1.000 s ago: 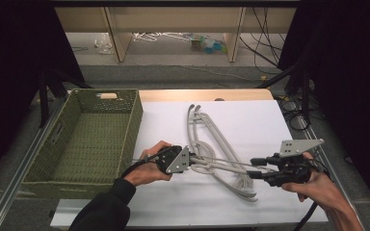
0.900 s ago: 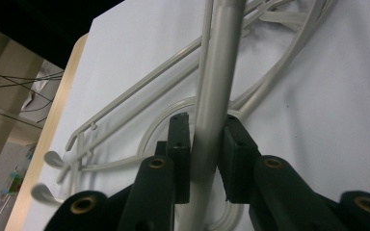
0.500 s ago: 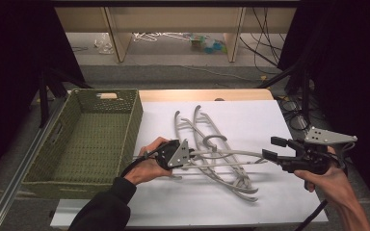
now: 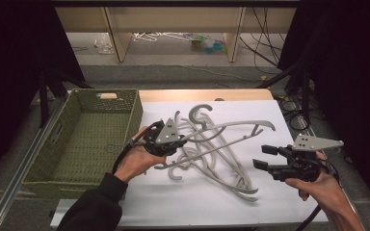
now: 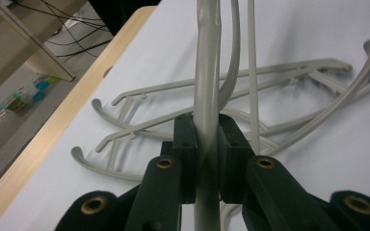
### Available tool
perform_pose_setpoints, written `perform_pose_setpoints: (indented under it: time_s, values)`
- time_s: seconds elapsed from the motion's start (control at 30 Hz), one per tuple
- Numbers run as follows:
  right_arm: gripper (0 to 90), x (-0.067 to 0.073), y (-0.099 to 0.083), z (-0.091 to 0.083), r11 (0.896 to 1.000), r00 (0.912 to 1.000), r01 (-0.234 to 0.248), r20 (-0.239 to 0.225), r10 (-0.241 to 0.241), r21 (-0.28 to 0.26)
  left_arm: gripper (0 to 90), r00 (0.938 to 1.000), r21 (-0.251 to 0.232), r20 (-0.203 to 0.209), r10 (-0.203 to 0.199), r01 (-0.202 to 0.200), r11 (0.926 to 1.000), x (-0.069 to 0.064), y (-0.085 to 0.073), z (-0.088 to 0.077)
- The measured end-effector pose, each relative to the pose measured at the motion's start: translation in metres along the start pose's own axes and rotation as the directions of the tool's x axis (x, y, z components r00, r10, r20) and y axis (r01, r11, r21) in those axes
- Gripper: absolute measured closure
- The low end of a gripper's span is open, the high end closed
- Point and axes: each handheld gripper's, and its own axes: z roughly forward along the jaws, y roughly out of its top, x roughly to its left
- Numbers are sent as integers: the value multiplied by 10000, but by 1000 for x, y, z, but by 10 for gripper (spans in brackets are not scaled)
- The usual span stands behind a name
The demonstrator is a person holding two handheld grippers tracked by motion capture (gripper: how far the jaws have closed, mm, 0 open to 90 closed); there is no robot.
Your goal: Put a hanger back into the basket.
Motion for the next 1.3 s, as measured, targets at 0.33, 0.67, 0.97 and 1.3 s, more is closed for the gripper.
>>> perform_pose_setpoints:
  time_s: [0.33,0.67,0.97,1.3]
  values:
    - [370,9,-11,19,9983,9989,41,-466,-14,586,806,9898,-355,-346,-1380,1368,9900,22,13,-57]
    - [363,11,-16,22,9958,9987,-9,-504,56,917,806,9724,-734,-1198,-2002,1924,9786,54,2,-110]
    - [294,14,-22,30,9942,9988,-23,-487,76,1075,807,9377,-817,-2366,-2544,2417,9669,86,-31,-151]
    - [253,17,-25,36,9919,9978,-108,-637,190,1266,807,8874,-372,-3787,-2629,2692,9624,110,-78,-182]
